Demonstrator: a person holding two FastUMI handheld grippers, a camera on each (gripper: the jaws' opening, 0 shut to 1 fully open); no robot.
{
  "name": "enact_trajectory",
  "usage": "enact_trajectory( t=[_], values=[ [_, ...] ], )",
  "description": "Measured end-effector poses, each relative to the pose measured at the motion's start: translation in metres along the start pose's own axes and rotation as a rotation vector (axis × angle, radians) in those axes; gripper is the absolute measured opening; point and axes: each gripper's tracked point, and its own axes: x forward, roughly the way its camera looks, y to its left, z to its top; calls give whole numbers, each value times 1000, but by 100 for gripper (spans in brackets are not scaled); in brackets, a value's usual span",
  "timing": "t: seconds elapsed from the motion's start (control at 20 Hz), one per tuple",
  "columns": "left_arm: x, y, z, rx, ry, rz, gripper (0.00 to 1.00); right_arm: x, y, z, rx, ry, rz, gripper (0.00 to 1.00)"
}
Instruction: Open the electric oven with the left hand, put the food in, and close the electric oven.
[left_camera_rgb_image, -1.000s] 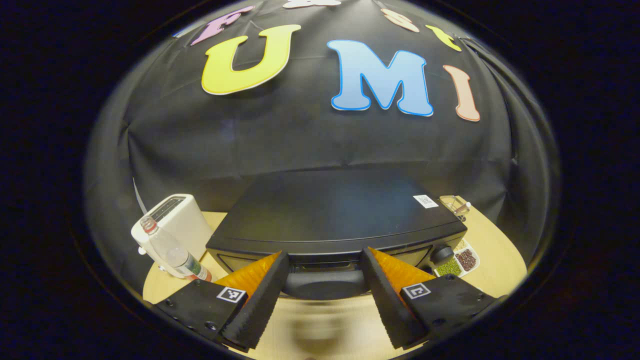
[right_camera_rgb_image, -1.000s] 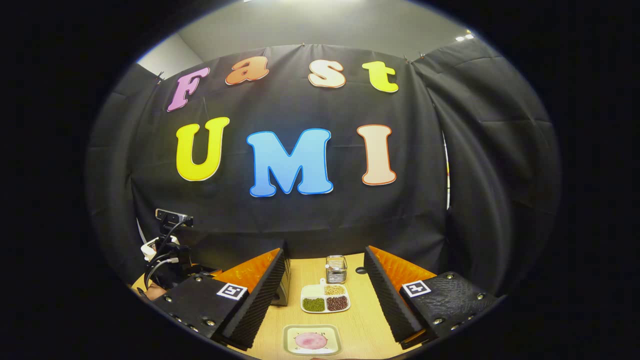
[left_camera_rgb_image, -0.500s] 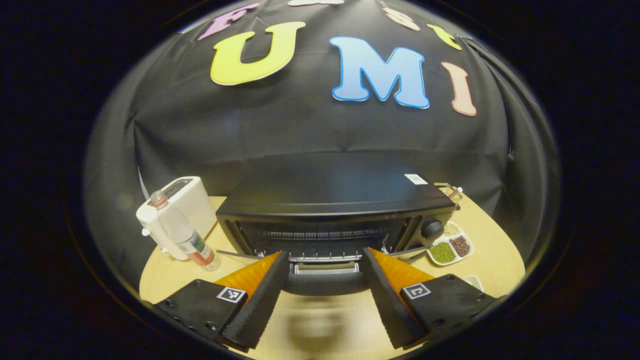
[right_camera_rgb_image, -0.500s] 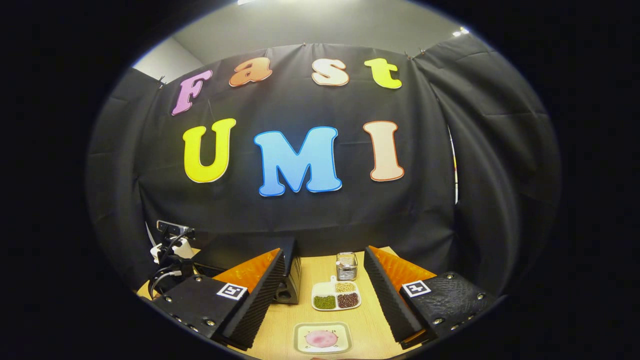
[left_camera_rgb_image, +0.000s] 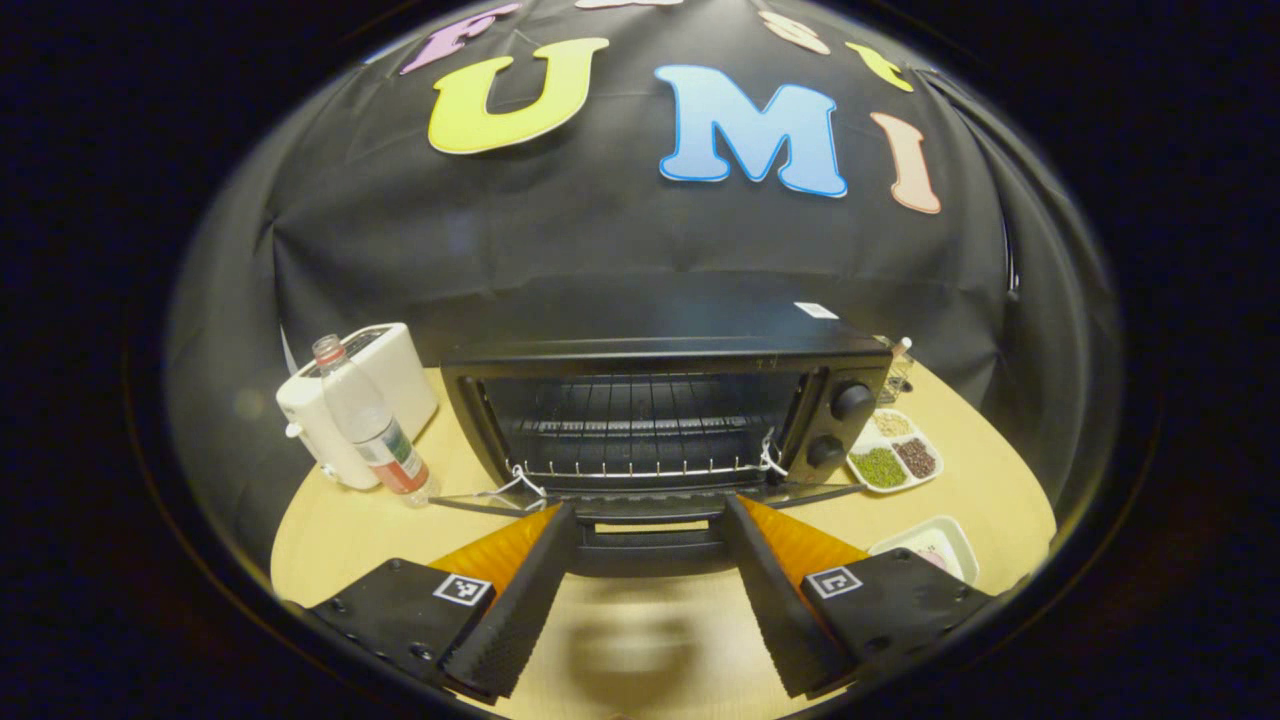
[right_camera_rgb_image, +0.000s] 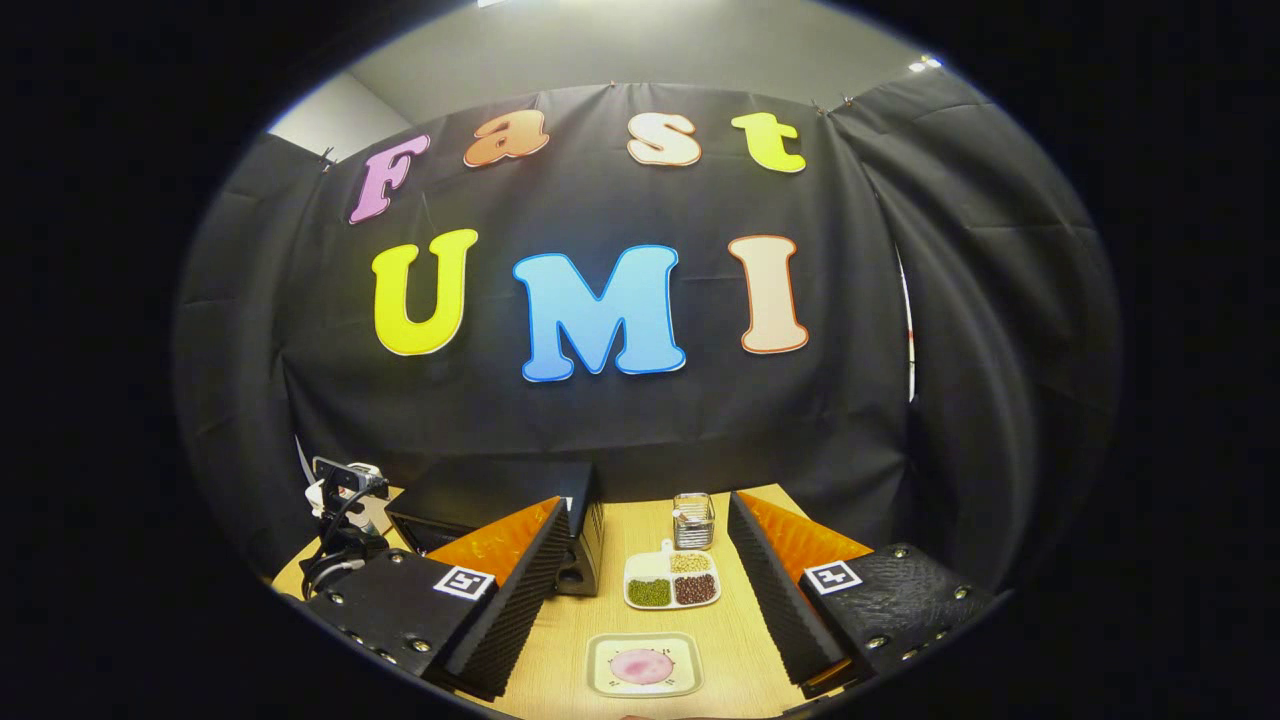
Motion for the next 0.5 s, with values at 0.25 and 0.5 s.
enact_trajectory(
  t=[0.25,0.5],
  values=[
    [-3,-3,-17,6,7,2,100,-1,2,-5,-1,18,3,97],
    [-6,-6,-51,27,50,0,99,-3,5,-9,-3,29,8,97]
  ],
)
